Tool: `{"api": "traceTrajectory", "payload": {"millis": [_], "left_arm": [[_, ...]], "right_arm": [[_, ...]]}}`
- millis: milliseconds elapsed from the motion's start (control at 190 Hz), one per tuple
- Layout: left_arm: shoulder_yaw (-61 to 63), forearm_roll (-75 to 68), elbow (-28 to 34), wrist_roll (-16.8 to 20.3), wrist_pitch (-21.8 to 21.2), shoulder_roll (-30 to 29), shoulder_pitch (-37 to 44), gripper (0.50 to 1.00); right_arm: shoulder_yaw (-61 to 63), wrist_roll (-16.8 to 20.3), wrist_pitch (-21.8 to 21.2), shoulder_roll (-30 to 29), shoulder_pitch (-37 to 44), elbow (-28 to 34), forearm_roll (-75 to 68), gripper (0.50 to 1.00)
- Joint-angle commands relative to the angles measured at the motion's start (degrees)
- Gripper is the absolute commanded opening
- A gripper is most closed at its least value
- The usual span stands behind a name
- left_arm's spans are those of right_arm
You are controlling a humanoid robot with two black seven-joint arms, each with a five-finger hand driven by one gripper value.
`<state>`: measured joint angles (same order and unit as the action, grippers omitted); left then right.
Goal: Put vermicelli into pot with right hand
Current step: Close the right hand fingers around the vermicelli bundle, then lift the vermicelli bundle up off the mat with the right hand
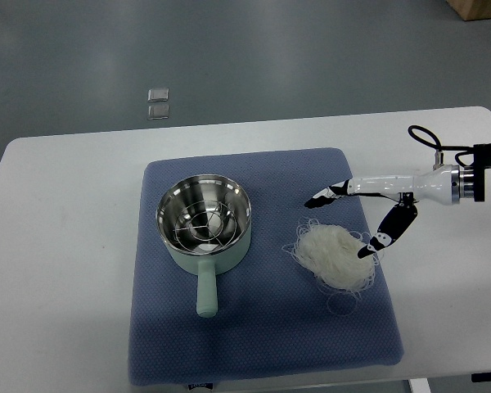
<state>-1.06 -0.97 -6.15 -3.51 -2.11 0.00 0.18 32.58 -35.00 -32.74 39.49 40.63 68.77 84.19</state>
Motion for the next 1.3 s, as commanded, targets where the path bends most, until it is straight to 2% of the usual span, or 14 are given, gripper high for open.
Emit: {"api": "traceTrajectory", "payload": {"millis": [0, 336, 656, 935, 1113, 1203, 1245, 1250, 1297], "left_arm": [[0.0, 0.0, 0.0, 0.0, 0.0, 0.0, 0.0, 1.000], [0.0, 0.0, 0.0, 0.0, 0.0, 0.0, 0.0, 1.000], [0.0, 0.0, 0.0, 0.0, 0.0, 0.0, 0.0, 1.000], [0.0, 0.0, 0.0, 0.0, 0.0, 0.0, 0.0, 1.000], [0.0, 0.0, 0.0, 0.0, 0.0, 0.0, 0.0, 1.000], [0.0, 0.0, 0.0, 0.0, 0.0, 0.0, 0.0, 1.000], [0.0, 0.0, 0.0, 0.0, 0.0, 0.0, 0.0, 1.000], [0.0, 0.0, 0.0, 0.0, 0.0, 0.0, 0.0, 1.000], [0.0, 0.0, 0.0, 0.0, 0.0, 0.0, 0.0, 1.000]], "right_arm": [[-0.9, 0.0, 1.8, -1.3, -1.3, -0.2, 0.4, 0.919], [-5.8, 0.0, 7.4, -1.7, -2.1, -1.1, 0.4, 0.919], [-6.9, 0.0, 8.6, -1.3, -3.0, -1.1, 0.6, 0.919], [-12.4, 0.0, 17.1, -1.3, -3.2, -1.6, 1.9, 0.919], [-12.7, 0.0, 19.8, -1.9, -3.2, -2.8, 3.1, 0.913], [-12.7, 0.0, 20.4, -1.9, -3.0, -2.9, 3.2, 0.881], [-12.7, 0.0, 20.7, -1.9, -2.9, -3.2, 3.3, 0.809], [-12.7, 0.0, 20.7, -1.9, -2.9, -3.2, 3.3, 0.789], [-12.7, 0.0, 20.7, -1.8, -2.8, -3.2, 3.3, 0.721]]}}
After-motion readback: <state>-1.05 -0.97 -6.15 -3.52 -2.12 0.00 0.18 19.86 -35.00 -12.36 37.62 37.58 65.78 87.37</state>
